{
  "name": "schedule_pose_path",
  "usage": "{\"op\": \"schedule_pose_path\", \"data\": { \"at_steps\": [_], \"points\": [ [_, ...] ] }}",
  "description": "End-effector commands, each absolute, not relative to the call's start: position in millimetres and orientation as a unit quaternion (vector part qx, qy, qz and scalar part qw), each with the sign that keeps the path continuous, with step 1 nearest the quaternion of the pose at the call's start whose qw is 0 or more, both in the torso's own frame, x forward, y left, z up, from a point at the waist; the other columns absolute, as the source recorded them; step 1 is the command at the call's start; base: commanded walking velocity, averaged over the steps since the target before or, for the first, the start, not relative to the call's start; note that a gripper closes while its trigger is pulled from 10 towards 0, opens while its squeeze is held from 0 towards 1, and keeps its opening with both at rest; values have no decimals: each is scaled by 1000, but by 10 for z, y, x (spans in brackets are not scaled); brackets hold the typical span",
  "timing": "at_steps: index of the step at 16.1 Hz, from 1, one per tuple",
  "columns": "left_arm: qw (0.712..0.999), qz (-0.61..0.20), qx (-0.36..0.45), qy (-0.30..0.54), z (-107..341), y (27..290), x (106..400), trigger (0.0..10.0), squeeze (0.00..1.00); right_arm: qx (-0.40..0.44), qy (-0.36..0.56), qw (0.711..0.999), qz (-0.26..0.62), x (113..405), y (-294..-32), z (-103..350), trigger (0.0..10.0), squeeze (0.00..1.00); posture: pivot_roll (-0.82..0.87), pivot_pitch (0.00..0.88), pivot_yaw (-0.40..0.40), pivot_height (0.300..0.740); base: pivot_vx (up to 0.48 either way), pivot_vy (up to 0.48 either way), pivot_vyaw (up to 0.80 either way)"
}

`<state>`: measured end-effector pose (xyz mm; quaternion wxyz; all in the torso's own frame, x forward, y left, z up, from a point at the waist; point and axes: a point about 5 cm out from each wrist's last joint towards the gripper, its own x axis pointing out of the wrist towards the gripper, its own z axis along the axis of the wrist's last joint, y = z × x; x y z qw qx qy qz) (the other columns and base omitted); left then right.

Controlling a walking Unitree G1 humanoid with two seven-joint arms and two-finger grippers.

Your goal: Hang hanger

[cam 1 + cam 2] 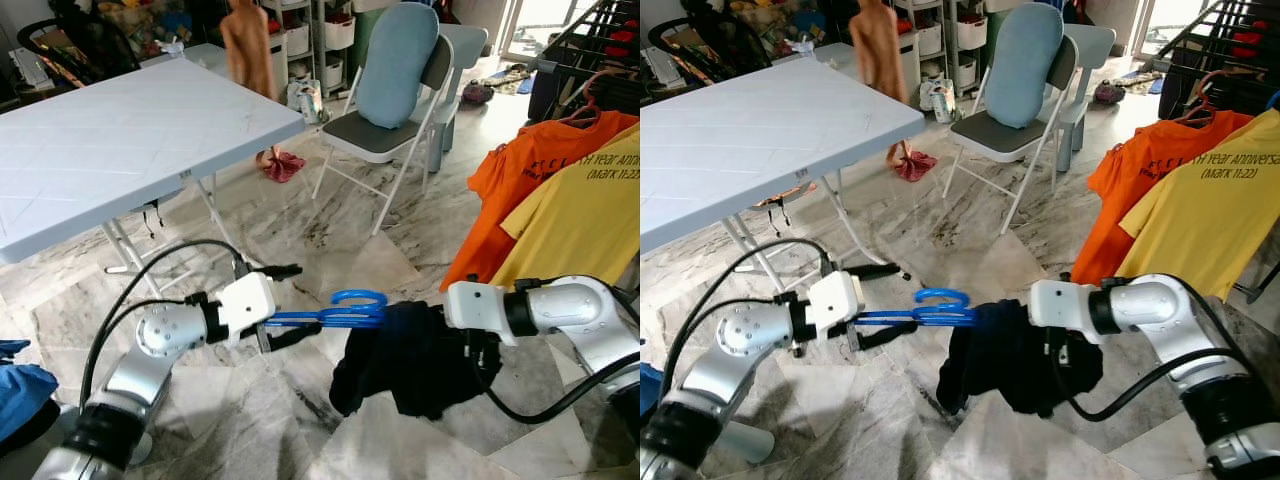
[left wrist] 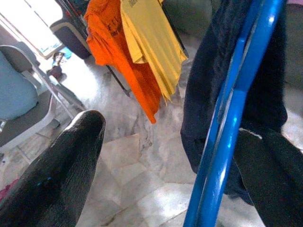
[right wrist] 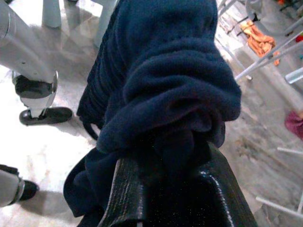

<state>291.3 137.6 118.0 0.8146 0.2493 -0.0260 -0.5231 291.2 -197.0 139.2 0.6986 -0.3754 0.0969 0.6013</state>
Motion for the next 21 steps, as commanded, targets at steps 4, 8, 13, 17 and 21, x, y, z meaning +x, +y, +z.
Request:
{"op": "schedule_pose_path", "data": {
  "at_steps": [4,8,13,17,21],
  "points": [
    [807,-527,266,-29,1174,1378,2952,10000,0,-388,56,699,598,2918,-1904,1477,10000,0,-205,0,54,740,0,0,800],
    [800,-535,270,-26,1147,1365,2955,10000,0,-375,53,705,599,2906,-1891,1460,10000,0,-205,0,54,740,0,0,400],
    [781,-565,265,-14,1127,1322,2954,2000,0,-395,46,693,601,2896,-1888,1451,10000,0,-209,0,65,740,0,0,0],
    [767,-587,258,0,1154,1336,2986,0,0,-409,42,690,596,2891,-1907,1412,10000,0,-207,0,72,740,0,0,0],
    [752,-605,259,21,1147,1363,3003,0,0,-421,38,696,581,2929,-1964,1435,10000,0,-214,0,73,740,0,0,0]
  ]
}}
